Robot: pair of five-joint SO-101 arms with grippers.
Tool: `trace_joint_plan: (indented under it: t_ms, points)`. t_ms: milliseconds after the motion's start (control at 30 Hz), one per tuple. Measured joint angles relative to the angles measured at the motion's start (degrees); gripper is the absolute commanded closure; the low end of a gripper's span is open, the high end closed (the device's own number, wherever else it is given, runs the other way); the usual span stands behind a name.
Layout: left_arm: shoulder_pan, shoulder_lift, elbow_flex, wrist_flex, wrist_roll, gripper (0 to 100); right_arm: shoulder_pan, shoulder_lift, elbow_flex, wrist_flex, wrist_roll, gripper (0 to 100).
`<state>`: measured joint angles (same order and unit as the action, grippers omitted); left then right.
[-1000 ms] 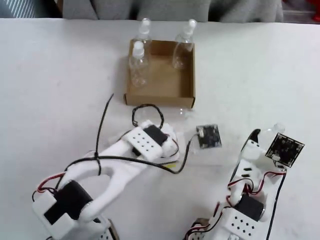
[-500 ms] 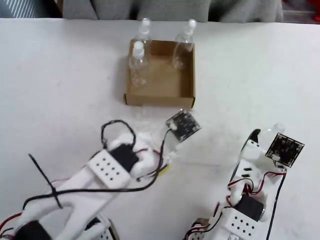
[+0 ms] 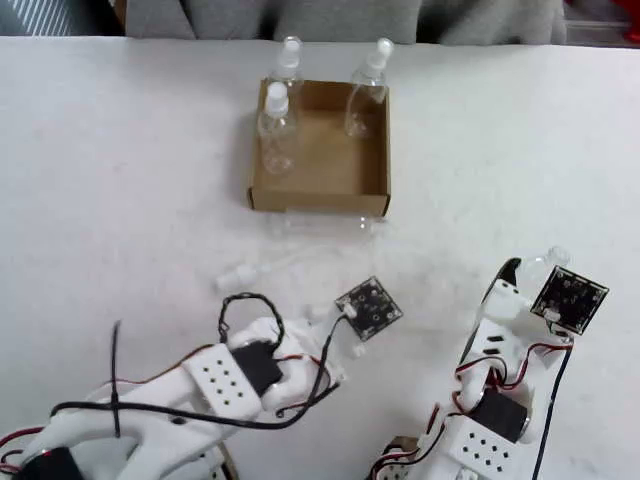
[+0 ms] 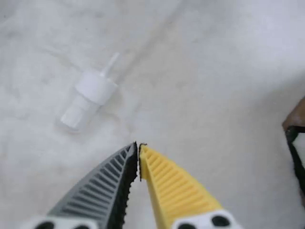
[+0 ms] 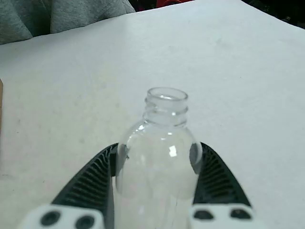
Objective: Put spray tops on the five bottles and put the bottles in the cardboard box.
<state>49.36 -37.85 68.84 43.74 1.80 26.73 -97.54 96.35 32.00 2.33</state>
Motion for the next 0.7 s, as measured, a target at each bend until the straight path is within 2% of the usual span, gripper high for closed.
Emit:
trace_joint_plan:
  t_ms: [233, 367, 700]
  points:
    - [-8.8, 16.5, -9.0, -1.1, 1.7, 98, 0.0, 0.0, 0.0, 0.0, 0.0, 95.8]
    - [-9.2, 25.1, -14.0, -1.1, 1.6, 98, 0.0, 0.0, 0.0, 0.0, 0.0, 95.8]
    - [-10.5, 35.1, -24.4, -1.1, 1.8, 98, 0.0, 0.0, 0.0, 0.0, 0.0, 95.8]
